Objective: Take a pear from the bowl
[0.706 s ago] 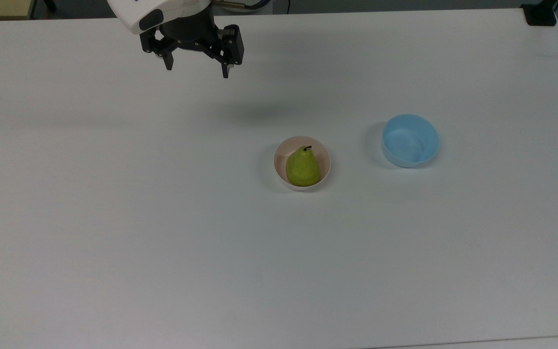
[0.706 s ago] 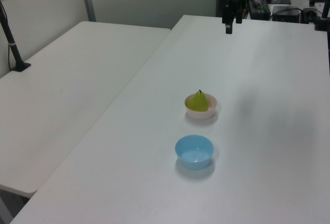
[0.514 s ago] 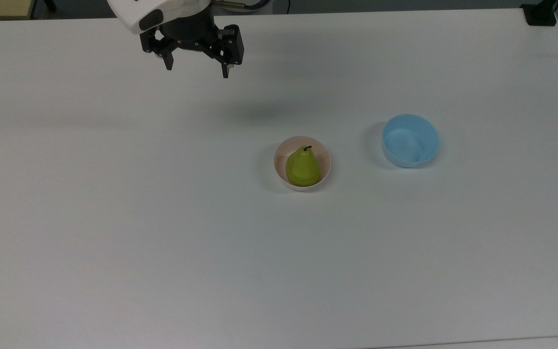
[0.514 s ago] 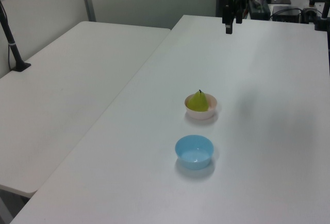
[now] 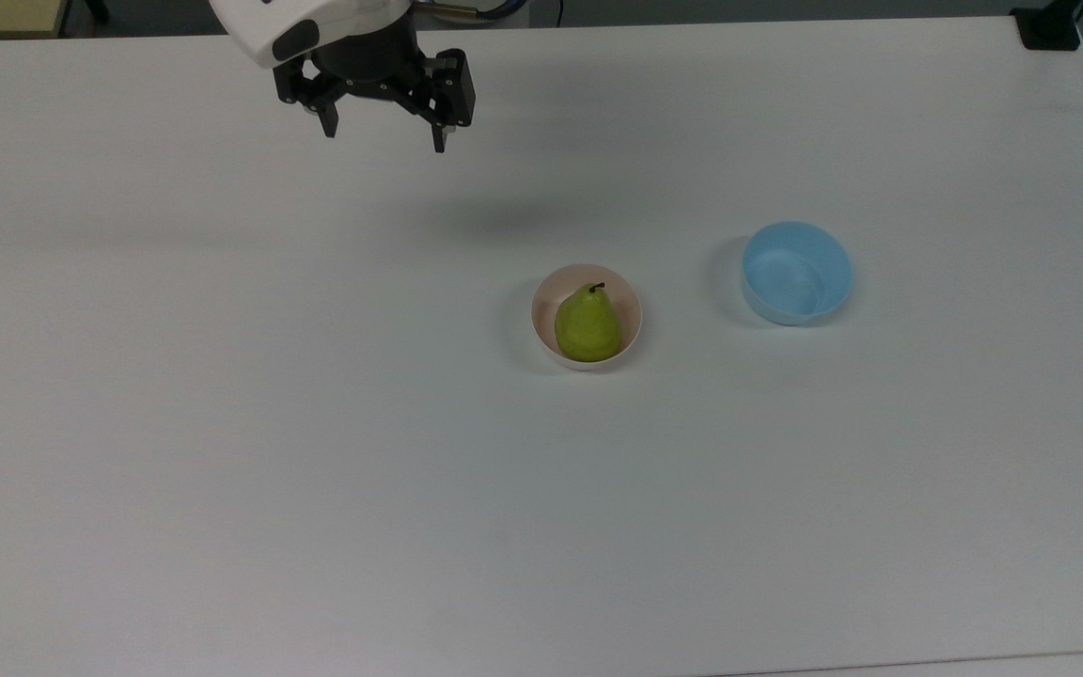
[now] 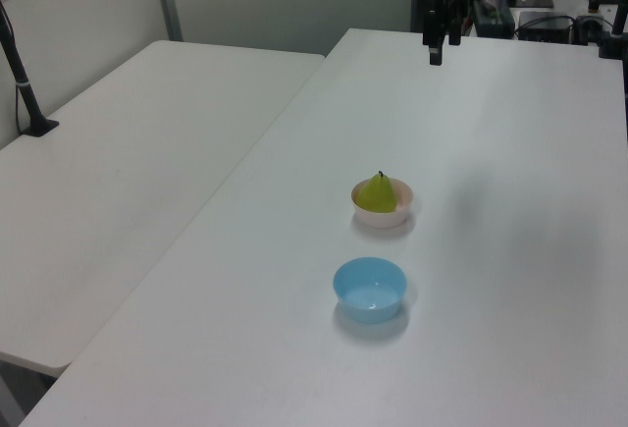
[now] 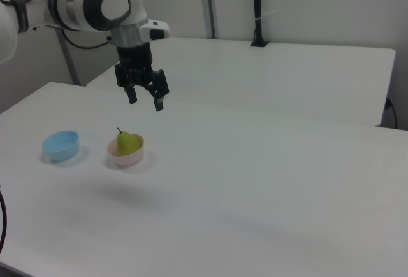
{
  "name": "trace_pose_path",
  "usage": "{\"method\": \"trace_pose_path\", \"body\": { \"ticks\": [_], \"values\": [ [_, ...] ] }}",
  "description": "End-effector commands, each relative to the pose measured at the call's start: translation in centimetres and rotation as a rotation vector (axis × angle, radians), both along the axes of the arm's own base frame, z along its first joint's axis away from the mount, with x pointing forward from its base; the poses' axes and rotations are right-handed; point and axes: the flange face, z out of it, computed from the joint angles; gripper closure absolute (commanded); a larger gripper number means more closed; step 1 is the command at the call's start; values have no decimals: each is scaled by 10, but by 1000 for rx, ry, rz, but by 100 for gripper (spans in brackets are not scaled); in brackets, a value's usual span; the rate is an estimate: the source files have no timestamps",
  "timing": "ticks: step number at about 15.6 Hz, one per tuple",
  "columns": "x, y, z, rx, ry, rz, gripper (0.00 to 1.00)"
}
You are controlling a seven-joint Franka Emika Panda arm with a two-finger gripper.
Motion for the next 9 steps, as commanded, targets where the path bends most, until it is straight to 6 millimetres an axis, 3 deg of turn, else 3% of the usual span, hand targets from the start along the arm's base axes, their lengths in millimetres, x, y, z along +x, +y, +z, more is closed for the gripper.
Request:
{"method": "trace_pose_path", "body": {
  "ticks": [1, 7, 9],
  "values": [
    [14, 43, -9, 4, -78, 53, 0],
    [41, 126, -64, 10, -73, 174, 0],
    [49, 146, -86, 13, -87, 201, 0]
  ]
}}
